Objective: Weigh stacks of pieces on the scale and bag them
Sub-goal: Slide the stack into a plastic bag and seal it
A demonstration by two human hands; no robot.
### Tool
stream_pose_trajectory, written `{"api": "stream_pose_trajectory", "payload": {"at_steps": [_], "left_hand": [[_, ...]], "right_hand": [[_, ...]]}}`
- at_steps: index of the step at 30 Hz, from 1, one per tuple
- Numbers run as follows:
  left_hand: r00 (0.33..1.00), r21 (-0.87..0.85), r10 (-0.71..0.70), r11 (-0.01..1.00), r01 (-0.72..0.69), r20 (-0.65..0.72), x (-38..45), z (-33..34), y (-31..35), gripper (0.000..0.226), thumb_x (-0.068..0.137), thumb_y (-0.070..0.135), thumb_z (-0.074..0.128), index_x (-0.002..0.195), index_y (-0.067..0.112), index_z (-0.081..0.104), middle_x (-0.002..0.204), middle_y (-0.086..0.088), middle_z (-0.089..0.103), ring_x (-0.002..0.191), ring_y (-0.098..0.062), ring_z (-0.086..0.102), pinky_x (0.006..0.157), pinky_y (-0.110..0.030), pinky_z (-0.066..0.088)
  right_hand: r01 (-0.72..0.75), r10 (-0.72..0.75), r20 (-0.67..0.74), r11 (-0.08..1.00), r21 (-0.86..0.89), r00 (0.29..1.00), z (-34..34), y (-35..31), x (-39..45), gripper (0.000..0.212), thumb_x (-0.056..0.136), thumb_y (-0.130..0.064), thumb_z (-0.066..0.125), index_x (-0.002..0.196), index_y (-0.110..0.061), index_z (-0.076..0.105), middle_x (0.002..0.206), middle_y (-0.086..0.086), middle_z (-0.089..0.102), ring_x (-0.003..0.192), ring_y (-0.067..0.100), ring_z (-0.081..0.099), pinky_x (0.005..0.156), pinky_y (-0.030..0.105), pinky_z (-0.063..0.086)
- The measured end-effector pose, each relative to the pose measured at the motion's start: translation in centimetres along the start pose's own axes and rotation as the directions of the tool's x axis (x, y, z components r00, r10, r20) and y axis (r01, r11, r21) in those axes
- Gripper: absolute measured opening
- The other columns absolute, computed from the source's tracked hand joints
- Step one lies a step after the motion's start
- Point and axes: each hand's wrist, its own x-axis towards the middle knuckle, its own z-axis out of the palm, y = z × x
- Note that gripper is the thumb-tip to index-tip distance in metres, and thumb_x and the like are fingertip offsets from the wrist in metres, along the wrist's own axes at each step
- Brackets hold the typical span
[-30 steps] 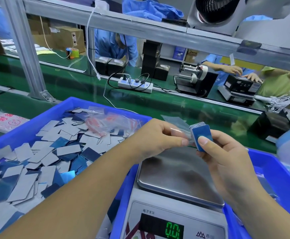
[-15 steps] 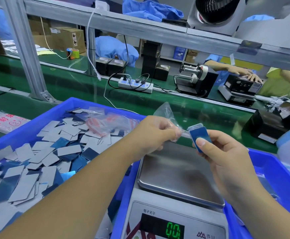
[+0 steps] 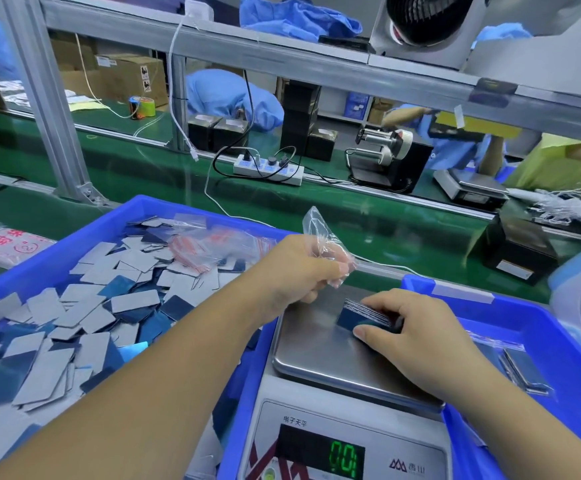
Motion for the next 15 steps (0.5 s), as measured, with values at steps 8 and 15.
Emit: {"api": "stream_pose_trajectory", "payload": {"at_steps": [8,15], "left_hand": [[0.999,0.087,0.046,0.995,-0.044,-0.027,0.12,-0.12,-0.02,0.046,0.09,0.028,0.07,0.049,0.022,0.05,0.052,-0.001,0.036,0.043,-0.012,0.019,0.042,-0.019,0.017],[1.0,-0.069,-0.006,0.998,0.004,-0.016,-0.15,0.4,0.26,0.031,0.075,0.053,0.073,0.065,0.024,0.066,0.058,0.001,0.043,0.043,-0.008,0.023,0.039,-0.017,0.018]], "right_hand": [[-0.03,0.069,-0.122,0.954,0.297,0.99,-0.32,0.57,0.12,0.016,0.078,-0.028,0.078,0.08,-0.043,0.072,0.076,-0.023,0.068,0.068,-0.002,0.059,0.061,0.009,0.041],[-0.001,0.121,-0.142,0.765,0.644,0.983,-0.15,-0.02,0.13,0.021,0.069,-0.035,0.073,0.09,-0.034,0.076,0.086,-0.003,0.074,0.081,0.02,0.065,0.08,0.041,0.051]]}}
